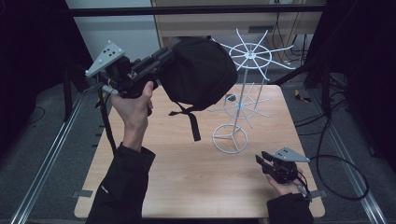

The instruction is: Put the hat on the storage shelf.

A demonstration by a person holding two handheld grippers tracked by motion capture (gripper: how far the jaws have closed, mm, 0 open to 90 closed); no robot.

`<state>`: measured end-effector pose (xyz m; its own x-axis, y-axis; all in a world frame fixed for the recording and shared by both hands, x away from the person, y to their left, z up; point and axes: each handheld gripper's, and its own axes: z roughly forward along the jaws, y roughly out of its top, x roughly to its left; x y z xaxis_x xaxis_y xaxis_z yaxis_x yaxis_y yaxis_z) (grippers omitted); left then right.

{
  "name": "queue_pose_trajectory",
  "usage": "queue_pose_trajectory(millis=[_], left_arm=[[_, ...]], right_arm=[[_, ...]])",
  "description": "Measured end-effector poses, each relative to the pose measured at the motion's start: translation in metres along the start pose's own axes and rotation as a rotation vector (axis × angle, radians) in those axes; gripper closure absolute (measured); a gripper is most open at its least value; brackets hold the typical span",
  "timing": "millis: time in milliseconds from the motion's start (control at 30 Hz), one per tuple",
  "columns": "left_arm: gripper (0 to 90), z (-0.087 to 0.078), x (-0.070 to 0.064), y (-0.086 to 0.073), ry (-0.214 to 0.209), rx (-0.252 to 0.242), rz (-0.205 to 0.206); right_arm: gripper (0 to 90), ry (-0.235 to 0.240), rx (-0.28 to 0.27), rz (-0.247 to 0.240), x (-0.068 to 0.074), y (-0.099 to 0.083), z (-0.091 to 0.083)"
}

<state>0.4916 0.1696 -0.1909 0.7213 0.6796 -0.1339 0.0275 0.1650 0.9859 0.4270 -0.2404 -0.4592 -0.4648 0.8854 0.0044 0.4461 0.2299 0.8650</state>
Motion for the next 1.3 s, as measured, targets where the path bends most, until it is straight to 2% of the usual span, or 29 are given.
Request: queue_pose_trajectory(millis=[200,333,367,400,467,633,767,833,967,1000,1033,1167,1200,1233,1267,1300], left_arm=[[74.6,-0.005,0.016,-0.028,-0.01,0.071,-0.026],[75.8,-0.005,0.02,-0.044,0.003,0.123,-0.012],[87.5,-0.005,0.02,-0.044,0.003,0.123,-0.012],[87.4,-0.005,0.02,-0.047,0.009,0.118,-0.008],[87.8,-0.002,0.02,-0.051,-0.013,0.137,-0.009],[85.8,0.005,0.016,-0.059,-0.005,0.175,0.006],[77.1,-0.001,0.014,-0.07,0.01,0.197,0.028],[75.1,-0.009,0.015,-0.077,0.022,0.212,0.055],[66.8,-0.029,0.02,-0.098,0.038,0.258,0.071],[64.9,-0.037,0.023,-0.107,0.059,0.273,0.077],[61.2,-0.042,0.025,-0.113,0.073,0.284,0.076],[57.8,-0.069,0.04,-0.143,0.115,0.356,0.046],[53.4,-0.081,0.046,-0.159,0.141,0.401,0.028],[50.8,-0.081,0.046,-0.159,0.141,0.401,0.028],[48.1,-0.093,0.051,-0.174,0.172,0.439,0.028],[45.6,-0.093,0.051,-0.174,0.172,0.439,0.028]], right_arm=[[67.8,0.002,0.005,-0.001,0.001,0.0,0.001],[67.6,0.0,0.009,-0.002,0.001,0.0,0.002],[67.6,0.0,0.009,-0.002,0.001,0.0,0.002],[67.5,0.001,0.01,-0.006,0.001,-0.001,0.002],[67.5,-0.002,0.008,-0.011,0.001,-0.001,0.003],[67.4,0.001,0.013,-0.011,0.001,-0.001,0.003],[67.4,0.001,0.011,-0.01,0.001,-0.001,0.003],[67.2,0.003,0.013,-0.005,0.001,-0.001,0.003],[67.1,-0.004,0.015,-0.011,0.0,-0.002,0.003],[67.1,-0.003,0.015,-0.009,0.0,-0.002,0.003],[67.0,-0.004,0.015,-0.011,0.0,-0.002,0.003],[65.7,-0.012,0.018,-0.012,0.0,-0.003,0.004],[63.5,-0.019,0.015,-0.01,0.0,-0.004,0.004],[62.0,-0.021,0.015,-0.004,-0.001,-0.004,0.004],[59.7,-0.03,0.008,-0.009,-0.001,-0.005,0.005],[59.7,-0.03,0.008,-0.009,-0.001,-0.005,0.005]])
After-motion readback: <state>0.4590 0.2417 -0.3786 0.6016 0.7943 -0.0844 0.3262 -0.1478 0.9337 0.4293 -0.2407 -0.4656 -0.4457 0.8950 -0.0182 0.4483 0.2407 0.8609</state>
